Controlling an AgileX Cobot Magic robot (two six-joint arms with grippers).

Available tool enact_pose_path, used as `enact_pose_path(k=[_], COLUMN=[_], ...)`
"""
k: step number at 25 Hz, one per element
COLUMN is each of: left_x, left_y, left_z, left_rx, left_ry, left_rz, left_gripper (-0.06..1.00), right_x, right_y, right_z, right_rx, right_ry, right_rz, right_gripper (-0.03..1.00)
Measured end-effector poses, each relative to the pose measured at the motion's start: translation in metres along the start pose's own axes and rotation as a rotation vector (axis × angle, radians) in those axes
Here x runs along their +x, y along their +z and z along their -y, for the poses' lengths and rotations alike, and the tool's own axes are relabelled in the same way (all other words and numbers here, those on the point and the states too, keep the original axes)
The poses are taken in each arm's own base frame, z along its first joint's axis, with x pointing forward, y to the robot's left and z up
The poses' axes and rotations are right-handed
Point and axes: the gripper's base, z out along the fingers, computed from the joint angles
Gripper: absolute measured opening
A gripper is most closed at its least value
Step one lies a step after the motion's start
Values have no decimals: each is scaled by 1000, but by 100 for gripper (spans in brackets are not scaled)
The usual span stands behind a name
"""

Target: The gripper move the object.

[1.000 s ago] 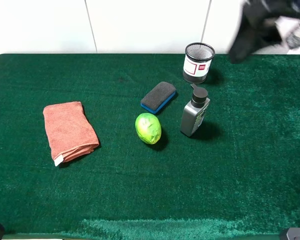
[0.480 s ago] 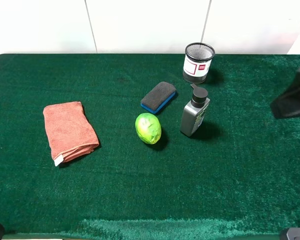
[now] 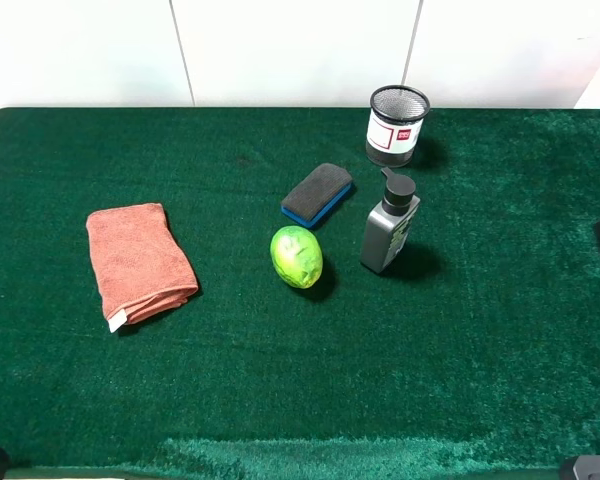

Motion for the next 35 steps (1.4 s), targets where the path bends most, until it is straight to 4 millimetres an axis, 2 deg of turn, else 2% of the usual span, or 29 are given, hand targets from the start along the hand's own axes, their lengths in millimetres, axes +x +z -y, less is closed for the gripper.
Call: enact_pose_path(k=[8,17,22,25,29,35], left_x=[0,0,0,0,0,0], left_y=[0,0,0,0,0,0], left_z=[0,0,0,0,0,0], left_rx=[0,0,0,0,0,0], left_ry=[0,0,0,0,0,0], left_rz=[0,0,0,0,0,0], left_gripper=[99,99,99,99,99,99], right_x=[44,102,115,122,120,116], right_y=[-14,-25,-28,-22,-21,-13], right_z=[29,32,29,28,27,27], right_rx=[124,252,314,348,372,369], right_ry=[204,258,307,338,354,278], right_rz=[147,375,511,537,566,586], right_gripper=[70,70,70,70,70,70])
